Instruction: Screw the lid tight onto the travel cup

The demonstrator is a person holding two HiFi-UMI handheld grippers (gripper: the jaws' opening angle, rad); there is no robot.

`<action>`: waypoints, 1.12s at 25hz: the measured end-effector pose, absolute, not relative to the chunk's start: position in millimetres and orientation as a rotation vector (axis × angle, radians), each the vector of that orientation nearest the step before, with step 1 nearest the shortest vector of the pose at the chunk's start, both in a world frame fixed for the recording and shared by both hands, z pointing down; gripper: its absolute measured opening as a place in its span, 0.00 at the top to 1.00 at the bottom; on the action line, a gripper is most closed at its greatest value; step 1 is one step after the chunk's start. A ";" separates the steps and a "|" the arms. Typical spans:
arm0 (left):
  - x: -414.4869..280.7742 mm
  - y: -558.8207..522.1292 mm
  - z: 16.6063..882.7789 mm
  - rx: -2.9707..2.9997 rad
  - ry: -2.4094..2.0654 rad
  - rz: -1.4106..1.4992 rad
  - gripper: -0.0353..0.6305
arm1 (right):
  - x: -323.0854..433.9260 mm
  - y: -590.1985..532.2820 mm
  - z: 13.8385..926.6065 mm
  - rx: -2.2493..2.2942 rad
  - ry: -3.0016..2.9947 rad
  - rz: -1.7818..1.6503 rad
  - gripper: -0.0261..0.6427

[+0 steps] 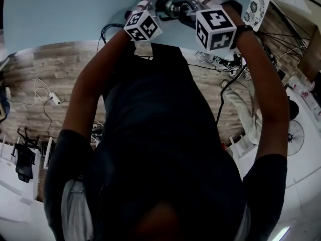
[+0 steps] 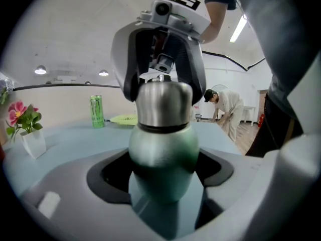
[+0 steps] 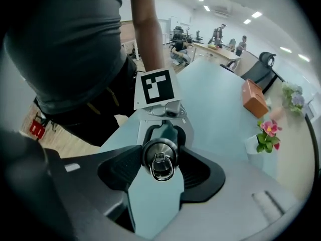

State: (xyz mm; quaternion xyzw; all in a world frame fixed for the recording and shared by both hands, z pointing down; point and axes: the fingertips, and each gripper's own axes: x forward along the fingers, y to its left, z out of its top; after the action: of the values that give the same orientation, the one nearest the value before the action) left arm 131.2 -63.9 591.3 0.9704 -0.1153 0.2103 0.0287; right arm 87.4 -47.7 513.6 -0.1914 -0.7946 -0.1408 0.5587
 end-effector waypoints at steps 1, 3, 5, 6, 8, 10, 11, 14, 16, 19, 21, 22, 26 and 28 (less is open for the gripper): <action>131.3 -63.9 591.0 2.995 -0.356 0.649 0.32 | 87.3 -48.5 513.3 -0.424 -1.890 -0.295 0.61; 131.5 -63.5 590.8 2.997 -0.356 0.650 0.32 | 87.0 -49.9 513.0 -0.338 -1.927 -0.219 0.61; 131.7 -63.1 590.9 2.998 -0.357 0.651 0.32 | 86.6 -51.5 512.9 -0.218 -1.966 -0.142 0.61; 131.8 -63.0 590.9 2.998 -0.358 0.652 0.32 | 86.5 -52.6 512.8 -0.141 -1.989 -0.096 0.61; 132.0 -62.8 590.8 2.999 -0.358 0.653 0.32 | 86.8 -55.8 512.3 0.046 -2.043 0.021 0.61; 132.1 -62.7 591.1 2.999 -0.359 0.652 0.32 | 87.5 -60.5 511.7 0.270 -2.098 0.170 0.61; 132.0 -62.7 591.4 2.999 -0.360 0.652 0.32 | 87.8 -63.4 510.7 0.386 -2.123 0.242 0.61; 131.7 -62.9 592.4 2.999 -0.362 0.651 0.32 | 88.8 -72.7 504.6 0.716 -2.159 0.399 0.61; 131.8 -62.7 592.5 2.999 -0.364 0.652 0.32 | 92.2 -75.2 503.3 0.921 -2.142 0.470 0.61; 132.6 -62.4 591.8 2.999 -0.365 0.653 0.32 | 98.2 -75.8 502.8 1.189 -2.097 0.540 0.61; 132.6 -62.6 591.7 2.999 -0.366 0.653 0.32 | 99.7 -76.3 502.2 1.278 -2.081 0.565 0.61; 132.4 -62.7 591.9 2.999 -0.366 0.653 0.32 | 99.7 -76.5 502.1 1.291 -2.080 0.573 0.61; 131.6 -63.1 592.2 2.998 -0.367 0.653 0.32 | 99.0 -77.2 502.5 1.281 -2.085 0.583 0.61; 131.6 -62.7 592.1 2.998 -0.366 0.653 0.32 | 99.0 -77.0 502.3 1.281 -2.085 0.582 0.61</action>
State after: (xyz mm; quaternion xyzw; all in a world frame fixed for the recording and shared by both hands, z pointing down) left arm 131.6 -62.7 592.1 0.9699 -0.1185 0.2113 0.0260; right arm 99.0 -77.0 502.3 0.4845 -0.7886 0.2200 0.3081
